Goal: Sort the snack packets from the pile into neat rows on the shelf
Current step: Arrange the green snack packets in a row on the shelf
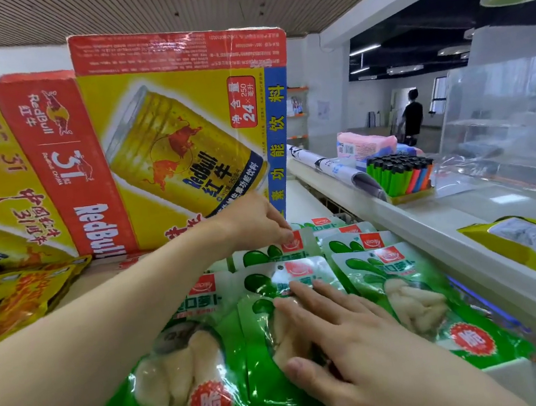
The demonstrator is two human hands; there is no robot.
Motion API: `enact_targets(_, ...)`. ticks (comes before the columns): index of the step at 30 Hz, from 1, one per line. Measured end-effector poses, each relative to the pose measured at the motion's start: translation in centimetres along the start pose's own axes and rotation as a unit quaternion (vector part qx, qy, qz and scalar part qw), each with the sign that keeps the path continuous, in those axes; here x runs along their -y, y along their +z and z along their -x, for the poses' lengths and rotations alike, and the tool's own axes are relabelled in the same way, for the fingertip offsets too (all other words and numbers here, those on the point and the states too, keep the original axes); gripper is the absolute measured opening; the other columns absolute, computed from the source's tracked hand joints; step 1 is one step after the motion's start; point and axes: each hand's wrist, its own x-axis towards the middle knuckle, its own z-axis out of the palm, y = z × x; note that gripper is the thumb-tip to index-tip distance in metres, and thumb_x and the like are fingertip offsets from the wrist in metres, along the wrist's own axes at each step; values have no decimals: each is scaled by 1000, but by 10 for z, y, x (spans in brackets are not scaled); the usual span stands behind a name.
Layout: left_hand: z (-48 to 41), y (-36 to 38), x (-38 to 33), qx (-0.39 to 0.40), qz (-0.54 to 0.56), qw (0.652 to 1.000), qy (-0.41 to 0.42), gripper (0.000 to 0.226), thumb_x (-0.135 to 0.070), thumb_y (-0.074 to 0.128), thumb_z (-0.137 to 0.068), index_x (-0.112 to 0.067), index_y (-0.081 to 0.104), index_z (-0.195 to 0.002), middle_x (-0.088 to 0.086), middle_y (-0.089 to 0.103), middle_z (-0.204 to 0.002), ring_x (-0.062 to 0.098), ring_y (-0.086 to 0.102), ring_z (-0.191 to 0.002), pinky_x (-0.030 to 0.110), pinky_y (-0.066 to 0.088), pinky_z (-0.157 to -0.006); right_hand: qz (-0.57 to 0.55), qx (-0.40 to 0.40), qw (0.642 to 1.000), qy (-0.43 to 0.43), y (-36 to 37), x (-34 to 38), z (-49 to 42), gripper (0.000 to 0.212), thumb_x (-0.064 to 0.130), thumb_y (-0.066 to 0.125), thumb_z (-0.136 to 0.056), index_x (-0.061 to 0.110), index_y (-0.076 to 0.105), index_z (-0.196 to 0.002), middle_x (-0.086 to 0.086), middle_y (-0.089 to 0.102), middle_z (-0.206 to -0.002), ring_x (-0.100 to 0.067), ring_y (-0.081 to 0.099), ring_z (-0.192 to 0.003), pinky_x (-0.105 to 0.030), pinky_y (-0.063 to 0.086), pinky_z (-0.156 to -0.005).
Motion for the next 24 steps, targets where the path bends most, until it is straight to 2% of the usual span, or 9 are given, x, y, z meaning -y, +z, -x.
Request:
enact_targets(2, -3, 5, -1, 4, 2, 1000, -6, 16, -26, 73, -88, -19, 78, -102, -4, 72, -108, 11, 61, -105, 28, 45, -94, 10, -10, 1000, -1, 4, -1, -1, 84, 88, -4, -72, 53, -12, -147, 28, -25, -155, 1, -24, -144, -29, -11, -117)
enact_targets(6, -7, 12, 5, 28, -48, 998, -8, 20, -29, 71, -90, -20, 78, -106, -4, 69, -122, 12, 60, -111, 32, 47, -100, 19, -27, 999, 8, 10, 0, -1, 88, 75, -4, -60, 53, -14, -145, 27, -25, -156, 1, -24, -144, -34, -7, -119)
enact_targets(10, -4, 10, 6, 39, -117, 992, -1, 27, -38, 66, -93, -20, 77, -109, -5, 69, -123, 12, 63, -107, 30, 51, -93, 25, -30, 999, 14, 10, 2, 1, 92, 74, -6, -57, 53, -13, -146, 27, -24, -156, 0, -24, -144, -37, -5, -119)
enact_targets(13, 13, 0, -5, -37, -137, 989, 44, 29, -39, 60, -95, -17, 76, -106, -3, 73, -110, 16, 65, -99, 40, 54, -91, 29, -27, 999, 24, 5, 2, 7, 95, 90, -8, -54, 57, -17, -143, 31, -31, -151, 1, -28, -143, -41, -5, -118)
enact_targets(15, 39, -9, -14, -122, -122, 981, 85, 28, -34, 56, -97, -15, 73, -107, 1, 72, -107, 19, 64, -98, 42, 54, -89, 45, -48, 997, 49, -2, -3, 15, 93, 90, -26, -41, 67, -28, -131, 35, -41, -143, 2, -33, -139, -40, -6, -118)
enact_targets(17, 78, -14, -17, -160, -156, 971, 88, 31, -38, 49, -100, -24, 67, -121, -5, 64, -124, 17, 57, -112, 39, 48, -98, 56, -74, 991, 93, -7, -15, 22, 80, 88, -33, -41, 73, -36, -119, 37, -43, -138, 1, -37, -136, -38, -8, -118)
enact_targets(19, 124, -10, -6, -149, -241, 958, 49, 44, -50, 36, -100, -35, 48, -140, -15, 46, -144, 13, 45, -129, 37, 37, -109, 58, -61, 987, 140, -6, -25, 25, 71, 87, -28, -44, 75, -34, -113, 30, -45, -142, -3, -39, -136, -39, -9, -119)
enact_targets(22, 172, 2, 15, -80, -285, 954, -53, 63, -63, 13, -90, -44, 22, -149, -22, 18, -159, 9, 28, -142, 37, 28, -117, 63, -17, 985, 158, 4, -30, 24, 86, 87, -39, -24, 74, -32, -109, 21, -46, -144, -11, -39, -138, -42, -10, -118)
enact_targets(24, 181, 6, 25, -65, -270, 957, -81, 58, -65, 15, -94, -46, 24, -148, -24, 12, -160, 7, 26, -142, 33, 30, -115, 64, 0, 987, 149, 8, -32, 26, 93, 86, -42, -19, 74, -30, -110, 21, -46, -144, -12, -36, -140, -43, -8, -119)
